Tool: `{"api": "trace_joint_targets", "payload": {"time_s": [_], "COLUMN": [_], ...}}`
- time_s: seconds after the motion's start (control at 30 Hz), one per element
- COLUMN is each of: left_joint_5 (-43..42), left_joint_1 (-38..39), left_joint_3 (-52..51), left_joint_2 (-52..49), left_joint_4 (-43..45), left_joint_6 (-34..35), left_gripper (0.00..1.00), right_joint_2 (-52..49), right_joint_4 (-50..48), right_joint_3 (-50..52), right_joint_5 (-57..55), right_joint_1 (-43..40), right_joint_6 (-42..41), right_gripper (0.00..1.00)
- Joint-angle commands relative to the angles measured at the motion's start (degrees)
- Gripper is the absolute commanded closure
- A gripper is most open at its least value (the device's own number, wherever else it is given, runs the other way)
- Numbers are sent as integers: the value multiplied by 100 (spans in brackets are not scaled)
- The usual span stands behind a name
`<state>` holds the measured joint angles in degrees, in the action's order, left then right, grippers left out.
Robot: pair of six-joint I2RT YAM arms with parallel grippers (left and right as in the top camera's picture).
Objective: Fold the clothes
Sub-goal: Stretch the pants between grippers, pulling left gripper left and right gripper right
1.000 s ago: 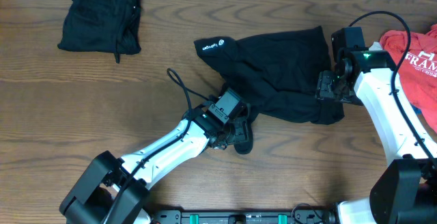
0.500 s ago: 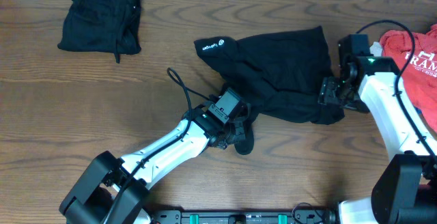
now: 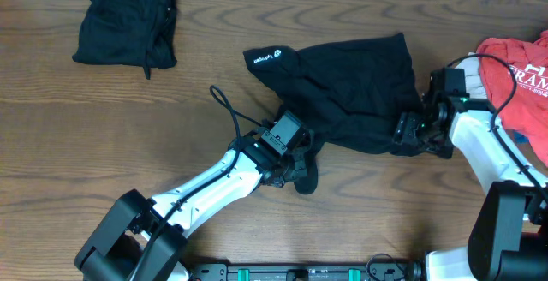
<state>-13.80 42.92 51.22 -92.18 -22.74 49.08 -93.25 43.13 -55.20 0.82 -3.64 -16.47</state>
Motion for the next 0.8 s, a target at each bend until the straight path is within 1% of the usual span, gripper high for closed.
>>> {"api": "trace_joint_targets", "payload": {"time_s": [0.0,0.1,0.27,0.43,0.5,0.57,0.6,0.63,0.67,0.7,0.73,0.77], "left_joint_5": [-13,-13,-13,-13,-15,-15,-17,-20,-26,-37,-42,-55], "left_joint_1": [20,20,20,20,20,20,20,20,20,20,20,20], "left_joint_3": [-7,-7,-7,-7,-7,-7,-7,-7,-4,-4,-4,0], "left_joint_2": [-35,-35,-35,-35,-35,-35,-35,-35,-33,-28,-22,2], "left_joint_4": [-50,-50,-50,-50,-50,-50,-52,-50,-50,-50,-52,-57], "left_joint_6": [-103,-101,-103,-103,-136,-190,-212,-240,-304,-367,-439,-509], "left_gripper": [91,91,91,91,91,91,91,91,92,94,94,94], "right_joint_2": [90,90,90,90,90,87,87,87,87,87,87,90], "right_joint_4": [-179,-380,-787,-1019,-1062,-1080,-1080,-1075,-1064,-1060,-1056,-1058], "right_joint_3": [144,251,511,616,625,625,625,625,625,625,625,625], "right_joint_5": [313,470,546,544,544,546,546,549,549,549,551,573], "right_joint_1": [-20,-20,-22,-20,-20,-20,-20,-20,-20,-20,-20,-20], "right_joint_6": [87,83,68,70,68,63,66,63,61,46,20,20], "right_gripper": [22,25,32,35,38,44,51,61,78,91,99,99]}}
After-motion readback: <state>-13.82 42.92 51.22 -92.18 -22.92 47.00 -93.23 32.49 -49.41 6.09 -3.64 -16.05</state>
